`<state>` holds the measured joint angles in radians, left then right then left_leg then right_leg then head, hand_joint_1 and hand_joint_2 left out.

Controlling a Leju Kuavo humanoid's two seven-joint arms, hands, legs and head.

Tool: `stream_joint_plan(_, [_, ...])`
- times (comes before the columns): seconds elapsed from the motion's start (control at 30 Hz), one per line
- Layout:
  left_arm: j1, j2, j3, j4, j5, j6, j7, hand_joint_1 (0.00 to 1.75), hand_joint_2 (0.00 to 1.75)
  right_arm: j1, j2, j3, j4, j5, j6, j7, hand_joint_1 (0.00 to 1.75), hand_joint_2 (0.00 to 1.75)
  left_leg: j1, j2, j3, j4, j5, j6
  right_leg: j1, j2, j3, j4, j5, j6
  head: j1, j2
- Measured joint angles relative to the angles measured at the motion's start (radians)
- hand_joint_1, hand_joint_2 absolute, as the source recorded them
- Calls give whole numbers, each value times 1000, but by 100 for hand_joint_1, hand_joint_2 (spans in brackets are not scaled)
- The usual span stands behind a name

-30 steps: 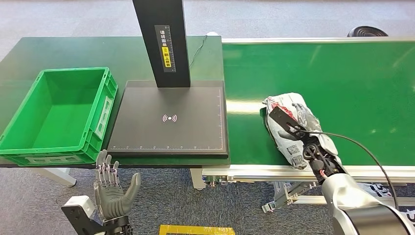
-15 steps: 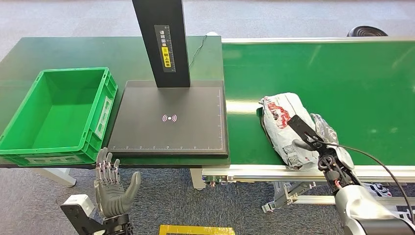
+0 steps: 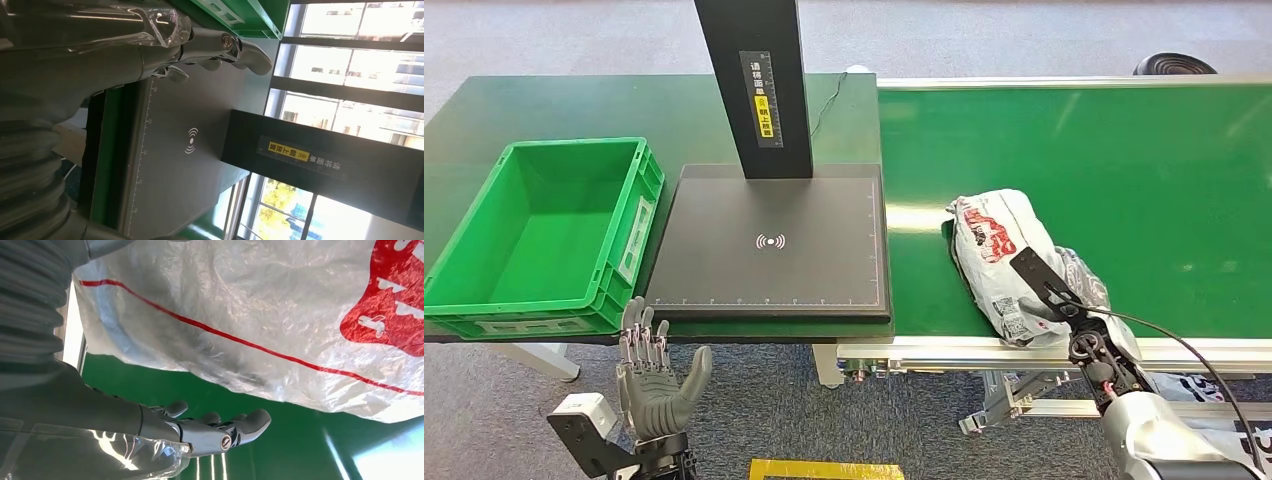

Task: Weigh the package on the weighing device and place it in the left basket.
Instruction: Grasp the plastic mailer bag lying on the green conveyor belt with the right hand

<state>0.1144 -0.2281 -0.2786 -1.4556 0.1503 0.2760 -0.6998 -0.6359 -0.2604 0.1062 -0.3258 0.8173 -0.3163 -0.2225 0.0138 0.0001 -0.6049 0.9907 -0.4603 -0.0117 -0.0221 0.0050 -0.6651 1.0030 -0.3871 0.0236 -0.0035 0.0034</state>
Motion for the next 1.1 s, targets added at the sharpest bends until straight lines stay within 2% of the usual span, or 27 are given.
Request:
stream_joint_plan(0.53, [1, -1, 1, 2, 12, 25, 0, 0, 175, 24, 146, -14, 11, 10, 42, -6, 0, 175, 0, 1, 1, 0, 0, 0, 0, 0, 0, 0, 0, 0, 0, 0])
stream_joint_plan(0.87, [7, -4, 2, 2, 31, 26, 0, 0, 175, 32, 175, -29, 17, 4, 64, -35, 0, 175, 0, 1, 1, 0, 0, 0, 0, 0, 0, 0, 0, 0, 0, 0])
stream_joint_plan(0.93, [7, -4, 2, 2, 34, 24, 0, 0, 175, 32, 175, -29, 18, 7, 70, -36, 45, 175, 0, 1, 1, 0, 0, 0, 0, 0, 0, 0, 0, 0, 0, 0])
stream_joint_plan(1.0, [7, -4, 2, 2, 38, 20, 0, 0, 175, 32, 175, -29, 19, 12, 76, -36, 128, 175, 0, 1, 2, 0, 0, 0, 0, 0, 0, 0, 0, 0, 0, 0])
stream_joint_plan(1.07, [7, -4, 2, 2, 42, 18, 0, 0, 175, 33, 175, -29, 19, 15, 79, -36, 169, 175, 0, 1, 2, 0, 0, 0, 0, 0, 0, 0, 0, 0, 0, 0])
stream_joint_plan(1.1, [7, -4, 2, 2, 43, 17, 0, 0, 175, 33, 175, -30, 19, 16, 80, -37, 173, 175, 0, 1, 2, 0, 0, 0, 0, 0, 0, 0, 0, 0, 0, 0])
